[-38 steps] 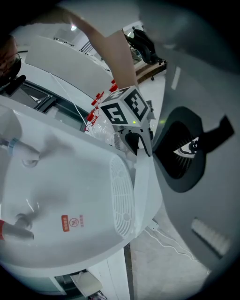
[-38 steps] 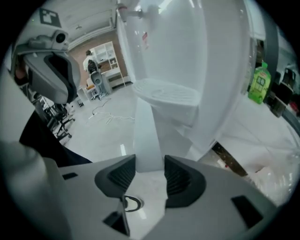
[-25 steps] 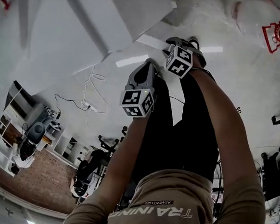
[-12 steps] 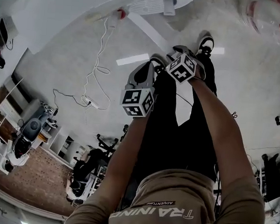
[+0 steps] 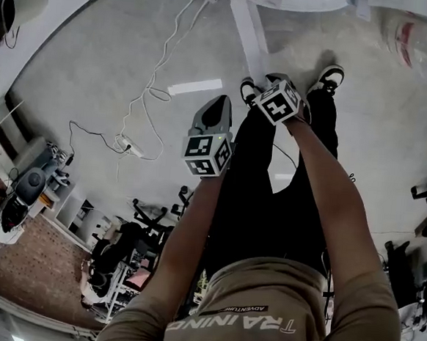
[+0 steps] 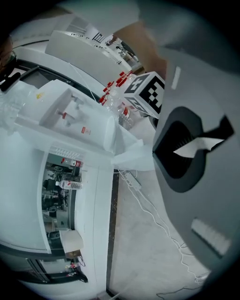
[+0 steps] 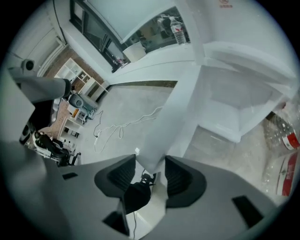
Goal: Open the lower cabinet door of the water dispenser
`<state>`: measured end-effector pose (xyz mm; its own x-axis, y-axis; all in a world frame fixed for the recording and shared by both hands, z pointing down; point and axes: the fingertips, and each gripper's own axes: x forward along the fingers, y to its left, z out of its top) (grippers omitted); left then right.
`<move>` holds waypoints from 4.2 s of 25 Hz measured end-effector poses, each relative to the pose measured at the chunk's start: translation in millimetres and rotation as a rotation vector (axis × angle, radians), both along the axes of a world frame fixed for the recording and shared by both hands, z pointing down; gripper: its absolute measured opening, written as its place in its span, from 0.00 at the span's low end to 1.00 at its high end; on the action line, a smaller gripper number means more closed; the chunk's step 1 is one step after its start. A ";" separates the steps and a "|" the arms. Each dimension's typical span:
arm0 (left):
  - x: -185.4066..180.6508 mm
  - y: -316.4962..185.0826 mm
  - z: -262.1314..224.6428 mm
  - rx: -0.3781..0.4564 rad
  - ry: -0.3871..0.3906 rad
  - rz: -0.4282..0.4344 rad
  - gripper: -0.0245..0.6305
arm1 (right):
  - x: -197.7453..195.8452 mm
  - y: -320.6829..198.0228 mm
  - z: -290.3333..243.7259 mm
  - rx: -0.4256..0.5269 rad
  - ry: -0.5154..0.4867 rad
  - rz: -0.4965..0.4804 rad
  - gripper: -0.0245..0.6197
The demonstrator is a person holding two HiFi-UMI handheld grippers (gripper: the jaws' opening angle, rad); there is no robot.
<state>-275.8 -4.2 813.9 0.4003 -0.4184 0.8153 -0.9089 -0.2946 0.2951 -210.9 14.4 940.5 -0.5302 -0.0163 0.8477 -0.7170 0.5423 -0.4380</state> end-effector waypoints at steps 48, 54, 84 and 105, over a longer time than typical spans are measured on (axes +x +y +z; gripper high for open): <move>-38.1 -23.4 -142.4 0.250 0.058 0.228 0.04 | 46.3 24.2 -196.9 0.126 0.167 -0.173 0.05; 22.3 -29.2 -230.6 0.311 0.095 0.326 0.04 | 95.5 32.0 -279.8 0.216 0.124 0.117 0.05; 64.6 -91.7 -629.4 0.947 0.246 0.214 0.04 | 125.1 -86.3 -745.9 1.171 -0.203 0.325 0.05; 50.1 -83.7 -628.4 0.975 0.202 0.198 0.04 | 132.4 -71.3 -745.4 1.128 -0.233 0.366 0.05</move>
